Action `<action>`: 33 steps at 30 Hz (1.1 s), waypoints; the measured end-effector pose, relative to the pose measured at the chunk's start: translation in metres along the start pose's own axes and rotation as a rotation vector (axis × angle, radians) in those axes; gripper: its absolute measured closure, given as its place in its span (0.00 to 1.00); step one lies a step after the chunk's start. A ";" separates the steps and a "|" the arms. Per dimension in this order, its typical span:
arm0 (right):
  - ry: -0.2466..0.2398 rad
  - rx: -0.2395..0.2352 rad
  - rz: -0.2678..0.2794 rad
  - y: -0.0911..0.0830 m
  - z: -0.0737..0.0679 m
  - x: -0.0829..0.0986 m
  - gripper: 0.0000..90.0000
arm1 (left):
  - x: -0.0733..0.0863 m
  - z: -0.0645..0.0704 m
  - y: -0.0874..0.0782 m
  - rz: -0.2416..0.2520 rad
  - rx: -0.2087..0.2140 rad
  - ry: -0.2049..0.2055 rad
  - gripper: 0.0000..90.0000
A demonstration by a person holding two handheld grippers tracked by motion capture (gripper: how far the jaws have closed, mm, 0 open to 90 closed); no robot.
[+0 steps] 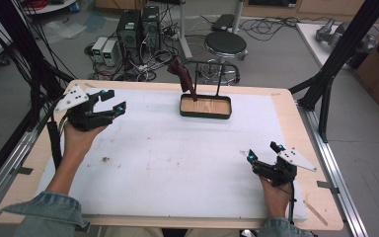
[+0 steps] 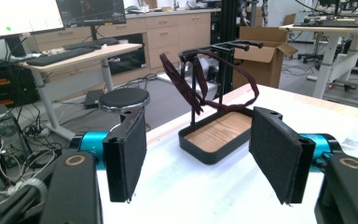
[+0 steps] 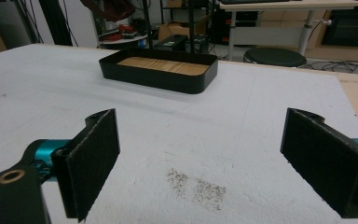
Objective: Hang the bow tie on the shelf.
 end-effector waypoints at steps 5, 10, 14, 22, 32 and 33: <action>0.003 0.000 -0.001 0.000 0.000 0.000 0.12 | 0.009 0.001 -0.020 -0.002 -0.035 -0.019 0.37; 0.001 -0.001 0.001 0.000 0.000 0.000 0.12 | 0.017 0.003 -0.040 0.009 -0.065 -0.031 0.37; 0.002 0.001 0.001 0.000 0.000 0.000 0.12 | 0.023 0.003 -0.052 0.004 -0.089 -0.033 0.36; 0.000 0.000 0.000 0.000 0.000 0.000 0.12 | 0.044 0.004 -0.061 -0.025 -0.124 -0.054 0.32; 0.005 0.001 -0.007 0.000 -0.001 0.000 0.12 | 0.073 0.007 -0.066 -0.084 -0.159 -0.078 0.26; 0.005 0.001 -0.006 0.000 -0.001 0.000 0.12 | 0.076 0.007 -0.066 -0.093 -0.158 -0.079 0.26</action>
Point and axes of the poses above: each handheld gripper's, and its own axes: y roughly forward along the jaws, x roughly out of its underside, z roughly to its right, the point moved 4 cm from there along y, roughly forward along the jaws, and after that the axes turned 3 degrees about -x, right-handed, at the moved point
